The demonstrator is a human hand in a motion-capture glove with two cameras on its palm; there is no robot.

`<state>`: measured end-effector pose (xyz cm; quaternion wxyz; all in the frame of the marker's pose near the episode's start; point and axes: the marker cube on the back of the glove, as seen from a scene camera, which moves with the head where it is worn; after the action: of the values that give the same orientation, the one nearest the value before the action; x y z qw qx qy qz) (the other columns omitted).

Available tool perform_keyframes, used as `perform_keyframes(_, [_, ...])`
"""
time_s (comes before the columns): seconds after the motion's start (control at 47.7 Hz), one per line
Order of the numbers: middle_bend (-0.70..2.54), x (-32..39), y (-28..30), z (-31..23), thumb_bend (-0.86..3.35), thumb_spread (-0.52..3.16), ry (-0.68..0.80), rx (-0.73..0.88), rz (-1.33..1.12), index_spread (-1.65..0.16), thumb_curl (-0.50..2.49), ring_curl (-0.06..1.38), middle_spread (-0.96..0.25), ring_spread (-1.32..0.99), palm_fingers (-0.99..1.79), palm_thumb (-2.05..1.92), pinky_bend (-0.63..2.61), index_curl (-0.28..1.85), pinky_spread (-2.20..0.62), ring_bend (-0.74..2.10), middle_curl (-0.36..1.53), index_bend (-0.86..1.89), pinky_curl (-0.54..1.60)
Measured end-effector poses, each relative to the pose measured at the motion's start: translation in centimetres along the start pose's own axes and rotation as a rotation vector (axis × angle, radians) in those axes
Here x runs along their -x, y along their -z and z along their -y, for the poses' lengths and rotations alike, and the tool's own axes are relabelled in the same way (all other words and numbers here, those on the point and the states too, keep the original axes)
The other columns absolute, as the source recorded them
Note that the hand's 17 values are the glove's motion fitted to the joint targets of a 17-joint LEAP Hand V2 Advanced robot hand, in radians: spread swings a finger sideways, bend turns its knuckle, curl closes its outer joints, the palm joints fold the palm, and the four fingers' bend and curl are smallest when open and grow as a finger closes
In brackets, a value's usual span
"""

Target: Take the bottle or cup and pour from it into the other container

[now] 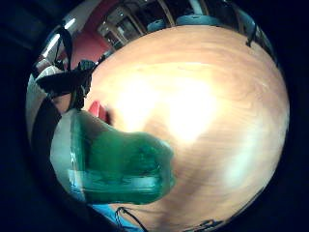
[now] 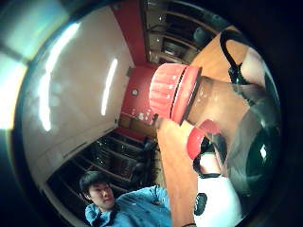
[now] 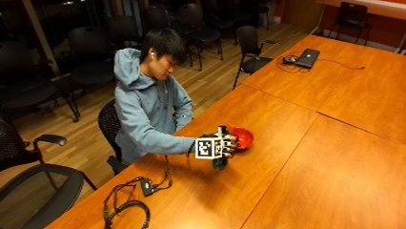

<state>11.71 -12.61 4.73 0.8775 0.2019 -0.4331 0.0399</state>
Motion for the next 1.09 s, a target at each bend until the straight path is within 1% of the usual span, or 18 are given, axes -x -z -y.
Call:
perform_keyframes(0.042, [0.30,1.2,-0.7,1.6,-0.04,0.49,0.007,-0.076,-0.011,-0.09,0.60,0.39,-0.02,-0.12,1.15,1.01,0.52,0.35,-0.11,0.52,0.44,0.14,0.31])
perform_keyframes(0.063, [0.30,1.6,-1.0,1.9,-0.04,0.49,0.009,-0.082,-0.019,-0.09,0.60,0.39,-0.02,-0.12,1.16,1.01,0.52,0.35,-0.11,0.52,0.44,0.14,0.31])
perform_keyframes(0.294, [0.29,5.7,-4.9,3.2,-0.04,0.46,0.003,0.065,-0.213,-0.09,0.62,0.40,-0.03,-0.12,1.16,1.00,0.52,0.35,-0.12,0.51,0.45,0.14,0.33])
perform_keyframes(0.419, [0.29,7.6,-6.1,5.0,-0.04,0.46,-0.004,0.099,-0.353,-0.09,0.63,0.41,-0.03,-0.12,1.17,0.99,0.52,0.35,-0.12,0.51,0.46,0.14,0.34])
perform_keyframes(0.482, [0.28,8.2,-5.3,5.8,-0.04,0.45,-0.002,0.156,-0.477,-0.09,0.63,0.41,-0.03,-0.12,1.17,0.99,0.51,0.36,-0.13,0.51,0.46,0.14,0.34])
perform_keyframes(0.566, [0.28,8.9,-0.7,8.1,-0.04,0.44,-0.031,0.230,-0.624,-0.09,0.64,0.41,-0.03,-0.12,1.18,0.99,0.52,0.36,-0.13,0.51,0.46,0.14,0.34])
perform_keyframes(0.608, [0.28,9.2,-0.5,8.6,-0.04,0.44,-0.048,0.260,-0.713,-0.09,0.64,0.42,-0.03,-0.12,1.18,0.99,0.52,0.36,-0.13,0.51,0.46,0.14,0.35])
perform_keyframes(0.671, [0.28,9.6,-3.4,8.3,-0.04,0.44,-0.049,0.303,-0.869,-0.09,0.64,0.42,-0.03,-0.12,1.18,0.99,0.52,0.36,-0.13,0.51,0.47,0.14,0.35])
perform_keyframes(0.734, [0.28,10.2,-6.7,7.8,-0.04,0.44,-0.010,0.360,-1.055,-0.09,0.64,0.42,-0.03,-0.12,1.18,0.98,0.52,0.36,-0.14,0.51,0.47,0.14,0.35])
perform_keyframes(0.839, [0.28,10.9,-9.5,7.2,-0.04,0.44,0.109,0.466,-1.361,-0.09,0.65,0.42,-0.03,-0.13,1.18,0.98,0.52,0.36,-0.14,0.50,0.47,0.15,0.35])
perform_keyframes(0.923, [0.28,11.7,-12.4,7.0,-0.04,0.45,0.123,0.478,-1.502,-0.09,0.65,0.42,-0.03,-0.13,1.18,0.98,0.52,0.36,-0.14,0.50,0.47,0.15,0.36])
perform_keyframes(1.007, [0.28,12.1,-14.8,6.1,-0.04,0.46,0.217,0.552,-1.715,-0.09,0.64,0.42,-0.03,-0.14,1.18,0.98,0.51,0.36,-0.15,0.49,0.47,0.14,0.36])
perform_keyframes(1.091, [0.27,12.5,-16.7,5.7,-0.04,0.48,0.254,0.555,-1.812,-0.10,0.64,0.42,-0.04,-0.14,1.17,0.97,0.51,0.36,-0.15,0.48,0.47,0.14,0.36])
